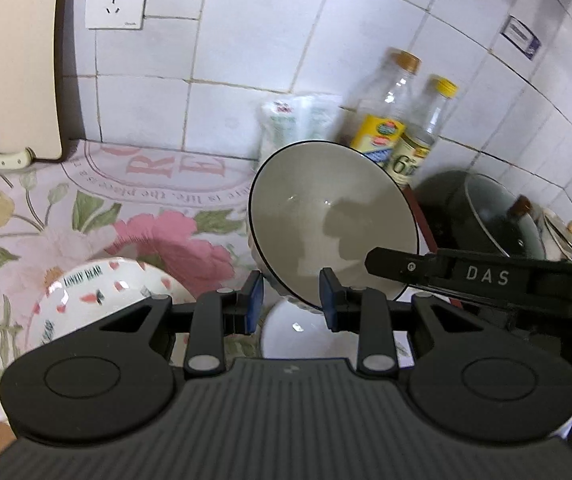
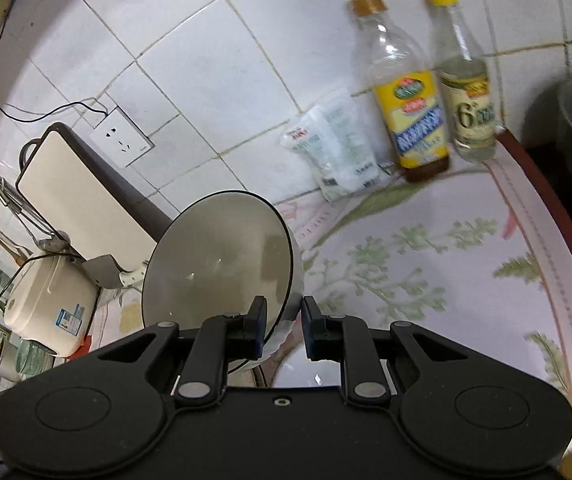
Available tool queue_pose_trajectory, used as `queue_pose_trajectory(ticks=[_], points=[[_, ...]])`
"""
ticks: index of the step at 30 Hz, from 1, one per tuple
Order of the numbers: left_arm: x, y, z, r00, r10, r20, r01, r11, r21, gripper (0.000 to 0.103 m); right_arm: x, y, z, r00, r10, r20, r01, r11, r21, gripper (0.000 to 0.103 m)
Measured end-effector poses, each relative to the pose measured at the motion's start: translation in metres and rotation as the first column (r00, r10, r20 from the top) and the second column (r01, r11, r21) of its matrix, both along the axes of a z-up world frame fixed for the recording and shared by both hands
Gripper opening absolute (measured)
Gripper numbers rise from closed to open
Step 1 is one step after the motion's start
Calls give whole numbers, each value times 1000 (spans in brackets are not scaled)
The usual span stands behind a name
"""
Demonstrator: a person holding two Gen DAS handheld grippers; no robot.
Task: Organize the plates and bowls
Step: 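Carry the white bowl over the nested bowls and lower it inside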
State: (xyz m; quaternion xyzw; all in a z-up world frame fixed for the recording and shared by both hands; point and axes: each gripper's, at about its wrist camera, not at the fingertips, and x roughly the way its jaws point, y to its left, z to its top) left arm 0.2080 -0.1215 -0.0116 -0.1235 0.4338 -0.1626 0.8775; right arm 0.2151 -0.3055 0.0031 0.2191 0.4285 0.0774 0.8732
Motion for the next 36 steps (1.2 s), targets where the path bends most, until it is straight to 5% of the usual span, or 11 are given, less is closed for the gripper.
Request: queue_pose_trajectory(ticks=[18,26,36], points=[[-40,-26,-40,997,-26,-72,24,999,-21,28,-50,-11,-41,997,-8,-74,-1,994,-114,23],[-36,-21,-69,987,-1,-159,-14,996,-89,28,-56,2,-55,998,26,-59,-40,967,-250,23],[-36,-29,-78,986,9,-167,-16,999,-41,28,-52,11,-64,997,73,-30,-78,937,-341,23]])
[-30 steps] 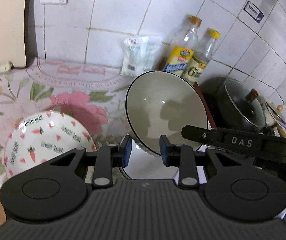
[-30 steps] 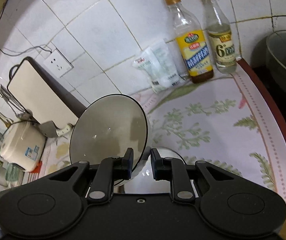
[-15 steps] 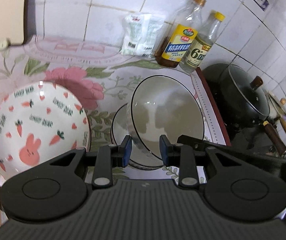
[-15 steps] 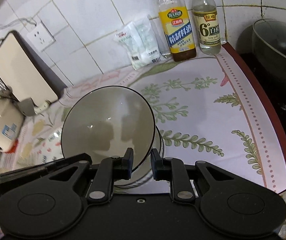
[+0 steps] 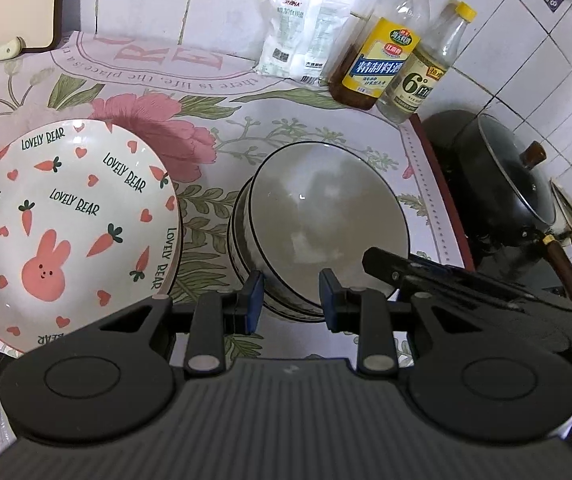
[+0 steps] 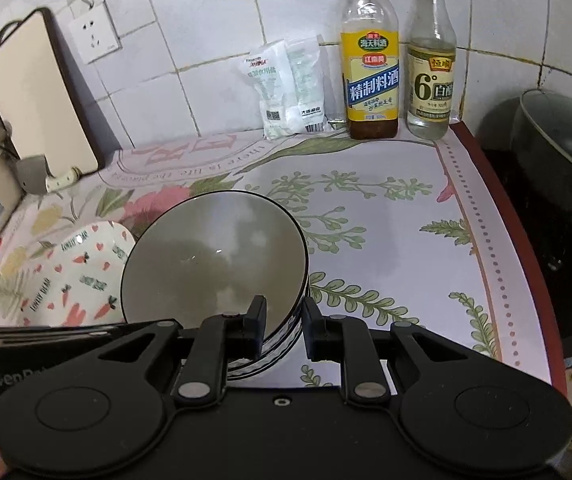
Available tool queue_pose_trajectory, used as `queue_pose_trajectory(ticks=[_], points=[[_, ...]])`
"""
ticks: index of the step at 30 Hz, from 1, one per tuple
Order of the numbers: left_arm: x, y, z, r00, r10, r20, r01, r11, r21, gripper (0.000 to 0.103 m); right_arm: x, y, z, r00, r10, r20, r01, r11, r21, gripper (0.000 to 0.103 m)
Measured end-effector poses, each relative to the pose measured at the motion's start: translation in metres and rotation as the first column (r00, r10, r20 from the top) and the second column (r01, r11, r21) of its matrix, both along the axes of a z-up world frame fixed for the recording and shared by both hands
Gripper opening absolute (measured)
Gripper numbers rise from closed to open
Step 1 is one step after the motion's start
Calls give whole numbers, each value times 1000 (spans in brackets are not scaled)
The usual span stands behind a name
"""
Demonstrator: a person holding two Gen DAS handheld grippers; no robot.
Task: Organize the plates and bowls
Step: 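Carry the white bowl over the nested bowls and lower it inside, then open both grippers and grasp the rim of the three-bowl stack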
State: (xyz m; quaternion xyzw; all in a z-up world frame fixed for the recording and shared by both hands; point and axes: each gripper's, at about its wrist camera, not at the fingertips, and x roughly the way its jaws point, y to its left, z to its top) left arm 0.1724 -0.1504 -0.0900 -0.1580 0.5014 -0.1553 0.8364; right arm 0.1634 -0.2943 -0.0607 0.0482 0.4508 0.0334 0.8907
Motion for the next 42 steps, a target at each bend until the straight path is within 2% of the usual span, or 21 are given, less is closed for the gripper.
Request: queue_pose_trajectory(ticks=[7,11,15,23,34,40,42], points=[[2,2,-2,1000,4,-2,-4,1000,3,29,-1,11,-6,999,42,30,-39,995,-91,23],[-2,4,4,1000,1,23,-1,1000,20,41,-6,10,-4,997,33,65,-25,993,-113,23],[-8,7,16,998,-18,52,17,1000,24,45,-17,7,8,994,32,107,-20,994,-111,23],[-35,18,34,991,-55,124,52,998,27,45,-60,6,34,977,59,205,-38,994,-104,24],[-85,24,44,959,-136,249,118,989,87,49,-118,13,45,952,109,286,-77,990,-122,35],[-104,25,35,936,-152,317,129,987,92,53,-138,16,27,944,106,313,-71,990,-120,42],[-107,25,28,931,-135,339,111,990,90,59,-141,18,18,944,113,310,-73,988,-137,42]])
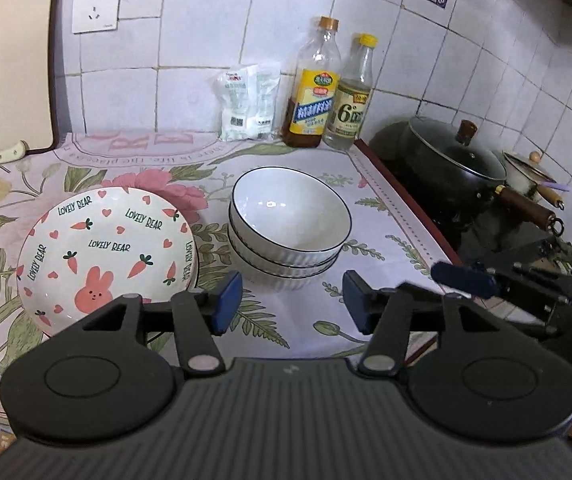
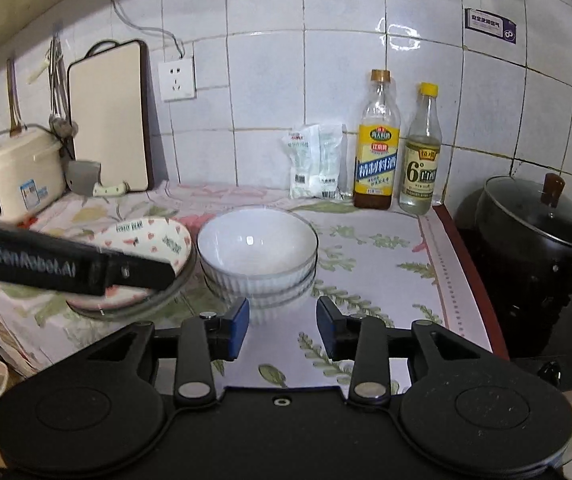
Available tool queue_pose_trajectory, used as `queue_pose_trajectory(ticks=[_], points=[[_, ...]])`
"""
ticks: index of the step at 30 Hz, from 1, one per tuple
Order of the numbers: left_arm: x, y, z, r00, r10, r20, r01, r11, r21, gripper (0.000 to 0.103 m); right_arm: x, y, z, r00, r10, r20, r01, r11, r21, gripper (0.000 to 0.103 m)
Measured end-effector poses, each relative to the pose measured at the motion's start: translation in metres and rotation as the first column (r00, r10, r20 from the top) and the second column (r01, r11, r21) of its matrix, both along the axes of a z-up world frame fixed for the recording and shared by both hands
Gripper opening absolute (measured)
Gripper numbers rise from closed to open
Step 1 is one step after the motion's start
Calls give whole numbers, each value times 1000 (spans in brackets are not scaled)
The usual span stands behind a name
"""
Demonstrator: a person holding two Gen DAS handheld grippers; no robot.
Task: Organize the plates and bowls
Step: 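Open both grippers and grasp the rim of the three-bowl stack, then lift the bowl stack and carry it over the bunny plate stack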
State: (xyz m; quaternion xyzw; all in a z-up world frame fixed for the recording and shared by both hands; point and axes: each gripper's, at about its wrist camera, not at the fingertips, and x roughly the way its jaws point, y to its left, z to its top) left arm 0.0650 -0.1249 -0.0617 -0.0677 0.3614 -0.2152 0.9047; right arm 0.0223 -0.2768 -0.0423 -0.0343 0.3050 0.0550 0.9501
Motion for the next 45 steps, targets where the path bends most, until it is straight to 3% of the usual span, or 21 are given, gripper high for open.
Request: queue_pose_trajectory(ticks=[3,11,18,26,30,32,39,45], points=[[-3,1,-12,999,39,28,-39,999,-10,68,-2,-2,-15,1000,3,12,-3,1000,-4,45],[3,5,-53,995,104,8,-104,995,0,75,4,-11,-63,999,-35,10,35,998,44,48],[8,10,-66,986,161,32,-161,987,-20,77,12,-12,-84,999,-6,33,4,997,75,57],[17,4,-70,988,152,27,-152,988,-7,77,29,-10,-103,995,68,75,-72,996,54,72],[21,5,-66,988,150,21,-149,989,-19,78,36,-9,-108,992,88,85,-92,995,41,90],[24,7,-63,986,165,17,-165,986,-37,78,39,-8,-111,991,95,93,-98,995,32,91],[54,10,-59,988,133,-77,-141,984,-106,79,58,-5,-124,990,118,72,-122,991,54,92],[86,15,-66,968,156,-196,-202,949,-243,81,79,-2,-134,987,137,86,-144,987,78,96]])
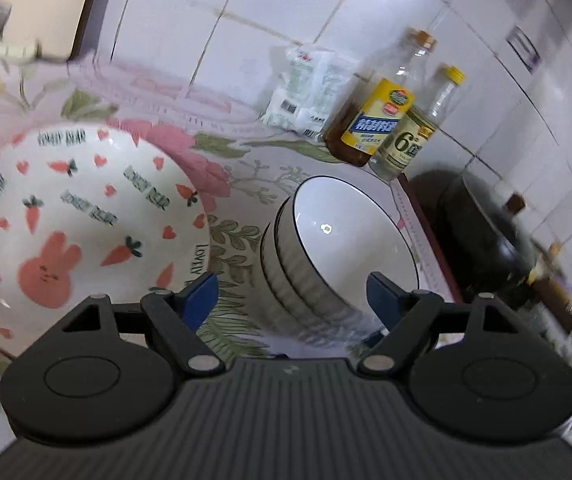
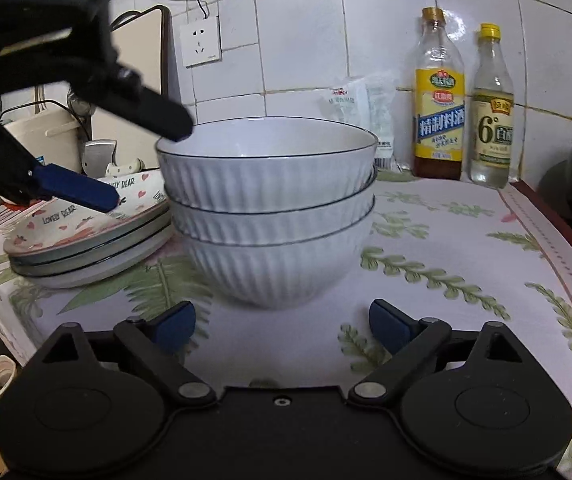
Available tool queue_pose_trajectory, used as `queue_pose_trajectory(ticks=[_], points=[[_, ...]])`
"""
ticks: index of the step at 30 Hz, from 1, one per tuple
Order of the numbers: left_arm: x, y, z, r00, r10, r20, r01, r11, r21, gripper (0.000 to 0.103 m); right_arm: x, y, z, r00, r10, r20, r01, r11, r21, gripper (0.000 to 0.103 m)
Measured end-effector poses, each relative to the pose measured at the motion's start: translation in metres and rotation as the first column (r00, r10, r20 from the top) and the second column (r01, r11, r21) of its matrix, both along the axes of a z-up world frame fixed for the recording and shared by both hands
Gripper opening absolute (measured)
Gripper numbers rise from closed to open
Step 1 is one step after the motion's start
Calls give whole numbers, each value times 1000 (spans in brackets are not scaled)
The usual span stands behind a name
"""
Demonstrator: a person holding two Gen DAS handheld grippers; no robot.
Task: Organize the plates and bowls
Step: 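Lift the bowl stack and carry it over the bunny plate stack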
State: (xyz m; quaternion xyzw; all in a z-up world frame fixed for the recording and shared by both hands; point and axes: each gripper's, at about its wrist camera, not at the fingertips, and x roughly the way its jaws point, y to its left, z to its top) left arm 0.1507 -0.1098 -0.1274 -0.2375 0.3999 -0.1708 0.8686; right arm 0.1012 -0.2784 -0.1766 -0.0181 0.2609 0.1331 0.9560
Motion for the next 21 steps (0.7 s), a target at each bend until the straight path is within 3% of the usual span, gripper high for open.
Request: queue_pose_trajectory(ticks=[6,9,13,14,15,16,18,21], points=[[29,-4,-12,994,-35,-103,27,996,-80,81,20,-1,-2,999,26,20,-26,999,40,98],[42,-10,-18,982,-41,-185,32,998,-50,81,21,2,-2,998,48,42,-49,998,27,98],[51,-16,-17,983,-49,-176,48,999,-9,77,25,1,-1,997,70,44,-71,997,19,100],[53,-19,-18,982,-53,-184,55,998,7,69,25,1,-1,996,75,48,-76,997,20,100],[57,-21,-19,978,-60,-201,66,998,23,46,26,0,-2,996,78,51,-79,997,21,99],[59,-23,-20,972,-54,-228,64,997,37,41,26,0,-3,995,81,52,-82,996,25,99],[62,-25,-23,963,-57,-265,70,997,39,42,30,-1,-5,995,88,47,-89,996,29,98],[62,-27,-23,965,-56,-255,72,996,56,43,31,0,-6,996,85,41,-87,995,39,97]])
